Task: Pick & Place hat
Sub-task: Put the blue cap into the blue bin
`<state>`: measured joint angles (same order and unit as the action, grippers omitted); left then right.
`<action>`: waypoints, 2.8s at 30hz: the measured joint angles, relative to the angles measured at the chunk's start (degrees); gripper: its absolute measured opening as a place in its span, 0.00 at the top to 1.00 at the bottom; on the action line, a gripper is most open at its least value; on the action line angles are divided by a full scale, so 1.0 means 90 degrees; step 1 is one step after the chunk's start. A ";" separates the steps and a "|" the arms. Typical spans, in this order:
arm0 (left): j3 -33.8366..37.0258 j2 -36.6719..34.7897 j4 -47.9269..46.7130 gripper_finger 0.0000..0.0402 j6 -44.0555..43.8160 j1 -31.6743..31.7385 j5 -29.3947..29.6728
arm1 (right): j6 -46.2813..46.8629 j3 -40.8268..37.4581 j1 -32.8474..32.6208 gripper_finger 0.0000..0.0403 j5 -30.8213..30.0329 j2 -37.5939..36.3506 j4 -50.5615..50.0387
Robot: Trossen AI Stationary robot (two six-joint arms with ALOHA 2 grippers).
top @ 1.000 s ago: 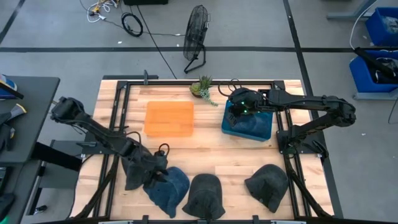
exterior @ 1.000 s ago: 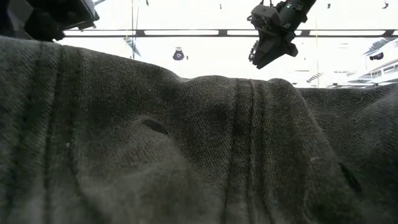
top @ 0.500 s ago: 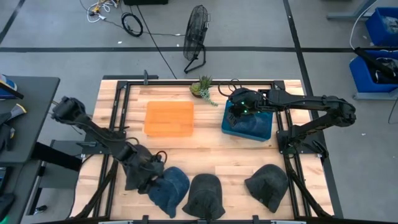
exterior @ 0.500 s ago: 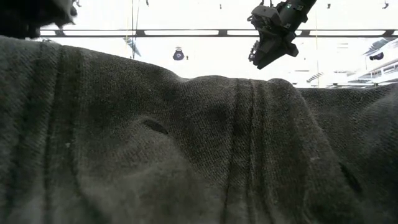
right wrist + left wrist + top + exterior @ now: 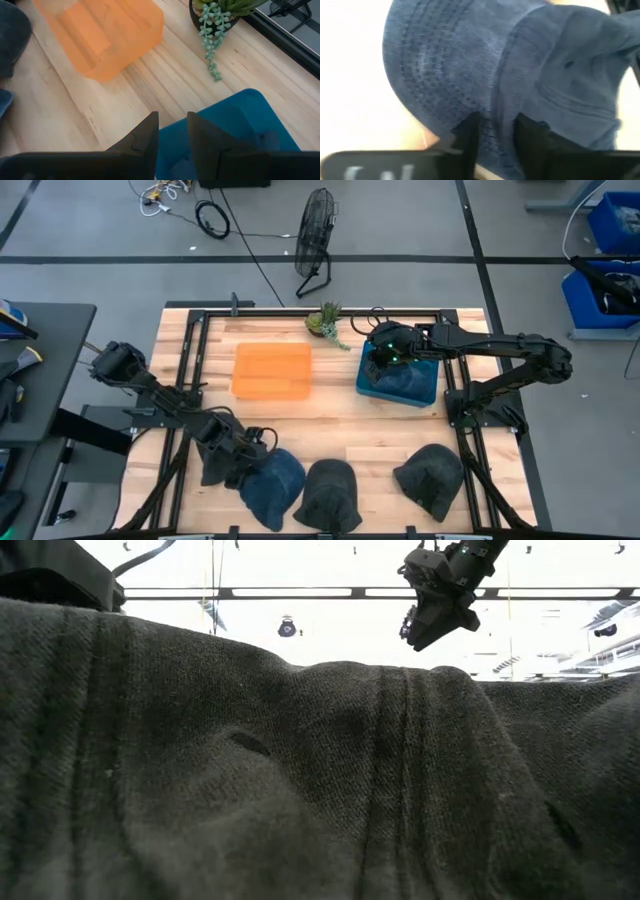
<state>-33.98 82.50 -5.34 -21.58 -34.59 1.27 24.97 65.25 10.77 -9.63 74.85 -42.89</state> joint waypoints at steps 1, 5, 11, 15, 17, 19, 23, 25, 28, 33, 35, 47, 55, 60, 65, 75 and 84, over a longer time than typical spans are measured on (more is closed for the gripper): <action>0.0003 -0.0067 -0.0011 0.78 0.0015 0.0008 0.0004 | 0.0000 0.0000 -0.0001 0.73 0.0000 0.0000 0.0000; 0.0018 -0.0450 -0.0026 0.96 0.0045 0.0206 0.0277 | 0.0048 -0.0002 0.0000 0.73 0.0000 0.0000 0.0060; 0.0015 -0.1249 0.0039 0.94 0.0334 0.0866 0.0735 | 0.0064 -0.0002 -0.0001 0.73 -0.0002 0.0000 0.0099; 0.0015 -0.1557 0.0116 0.95 0.1065 0.1571 0.0761 | -0.0022 -0.0002 -0.0001 0.72 -0.0176 0.0000 0.0097; 0.0015 -0.1557 0.0234 0.96 0.1471 0.2006 0.0753 | -0.0057 -0.0002 0.0001 0.70 -0.0202 0.0001 0.0108; 0.0015 -0.1547 0.0334 0.96 0.1807 0.2442 0.0855 | -0.0167 -0.0002 -0.0001 0.68 -0.0216 0.0002 0.0142; 0.0015 -0.1447 0.0881 0.95 0.2219 0.3224 0.1222 | -0.0348 -0.0002 -0.0001 0.62 -0.0216 0.0005 0.0329; 0.0015 -0.1451 0.1377 0.95 0.2538 0.3520 0.1258 | -0.0461 -0.0002 -0.0001 0.59 -0.0214 0.0005 0.0444; 0.0015 -0.1455 0.2193 0.95 0.2998 0.3849 0.1242 | -0.0763 -0.0002 -0.0055 0.55 -0.0196 0.0005 0.0754; 0.0008 -0.1462 0.2814 0.97 0.3343 0.4396 0.1237 | -0.2003 -0.0002 -0.0415 0.53 -0.0152 0.0005 0.1911; 0.0008 -0.1459 0.2791 0.97 0.3159 0.4651 0.1237 | -0.2641 -0.0002 -0.0616 0.53 -0.0178 0.0005 0.2423; 0.0008 -0.1459 0.2812 0.97 0.2690 0.5234 0.1261 | -0.3122 -0.0002 -0.1396 0.54 -0.1869 0.0827 0.3316; 0.0008 -0.1457 0.2890 0.96 0.2255 0.5237 0.1362 | -0.3393 -0.0002 -0.1451 0.54 -0.2253 0.1942 0.4627; 0.0008 -0.1457 0.2574 0.96 0.1965 0.5227 0.1492 | -0.3908 -0.0002 -0.1514 0.53 -0.2804 0.2297 0.5465; 0.0008 -0.1457 0.2650 0.96 0.1969 0.5226 0.1662 | -0.3699 -0.0002 -0.1470 0.50 -0.2834 0.2290 0.5148; 0.0008 -0.1457 0.2785 0.96 0.1972 0.4963 0.1677 | -0.3730 -0.0002 -0.1403 0.50 -0.3420 0.2285 0.4746; 0.0008 -0.1457 0.2786 0.96 0.2045 0.4888 0.1478 | -0.3660 -0.0002 -0.1368 0.74 -0.3500 0.2285 0.4250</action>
<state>-33.91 69.38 19.73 -3.18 9.40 14.57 -7.97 65.23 -1.54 -41.13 95.42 -4.65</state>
